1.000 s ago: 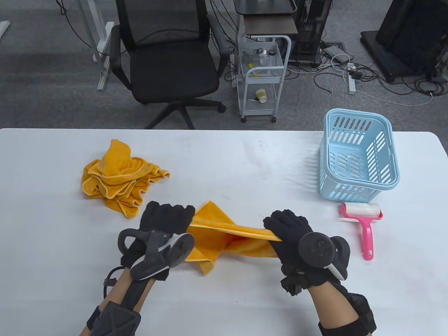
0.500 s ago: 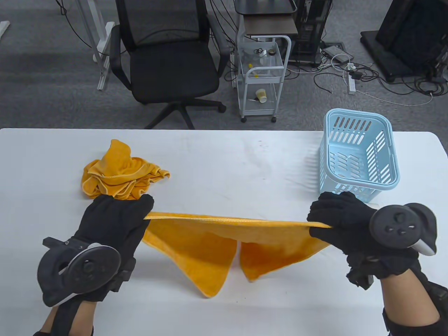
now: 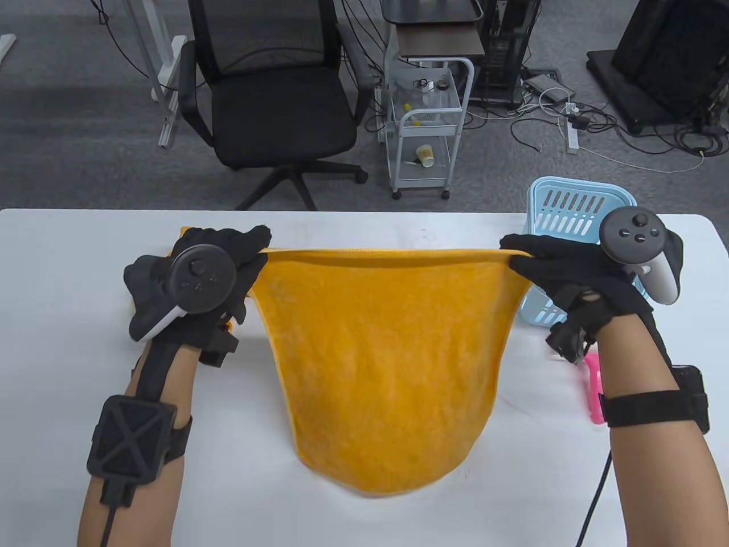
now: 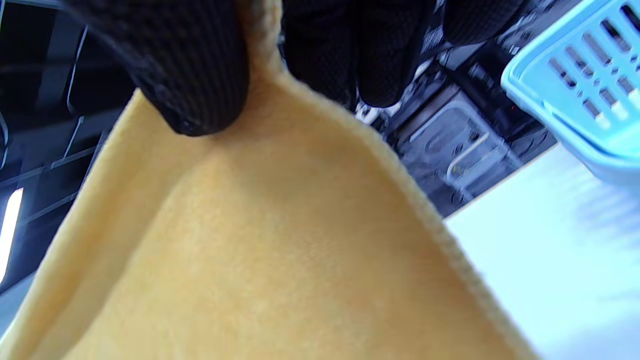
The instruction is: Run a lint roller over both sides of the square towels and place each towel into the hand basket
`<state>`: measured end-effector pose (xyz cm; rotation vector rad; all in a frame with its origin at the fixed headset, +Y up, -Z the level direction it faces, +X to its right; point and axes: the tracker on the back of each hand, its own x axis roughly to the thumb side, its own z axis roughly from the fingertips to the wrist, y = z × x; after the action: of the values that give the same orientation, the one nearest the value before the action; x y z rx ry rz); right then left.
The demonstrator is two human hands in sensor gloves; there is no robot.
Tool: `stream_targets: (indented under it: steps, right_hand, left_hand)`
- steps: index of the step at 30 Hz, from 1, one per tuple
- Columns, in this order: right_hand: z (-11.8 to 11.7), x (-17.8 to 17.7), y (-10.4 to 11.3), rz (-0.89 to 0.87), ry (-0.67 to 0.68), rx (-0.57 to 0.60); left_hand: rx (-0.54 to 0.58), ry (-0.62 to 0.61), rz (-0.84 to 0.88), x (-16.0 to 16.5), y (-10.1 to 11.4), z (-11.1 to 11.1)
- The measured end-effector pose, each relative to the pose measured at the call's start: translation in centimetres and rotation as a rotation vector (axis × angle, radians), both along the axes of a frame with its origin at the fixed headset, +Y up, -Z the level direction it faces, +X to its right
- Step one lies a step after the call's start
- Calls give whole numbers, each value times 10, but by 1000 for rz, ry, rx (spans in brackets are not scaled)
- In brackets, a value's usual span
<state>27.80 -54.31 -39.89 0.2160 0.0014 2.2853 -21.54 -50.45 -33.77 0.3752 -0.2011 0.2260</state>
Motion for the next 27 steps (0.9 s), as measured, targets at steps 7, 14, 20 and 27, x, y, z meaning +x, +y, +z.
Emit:
stream_targets:
  steps: [7,14,20,27]
  right_hand:
    - [-11,12,41,-131,-116,226]
    - [18,17,37,-31,74,273]
    - [53,-21,-73,469,234,89]
    - [77,-35,-190,701,338,-168]
  left_hand:
    - [178,-17,16,13,36,-20]
    - [153,-137,20,9,13,10]
    - [-178,-162,-177,16,-131,34]
    - [-592,-239,-333,38,-263,52]
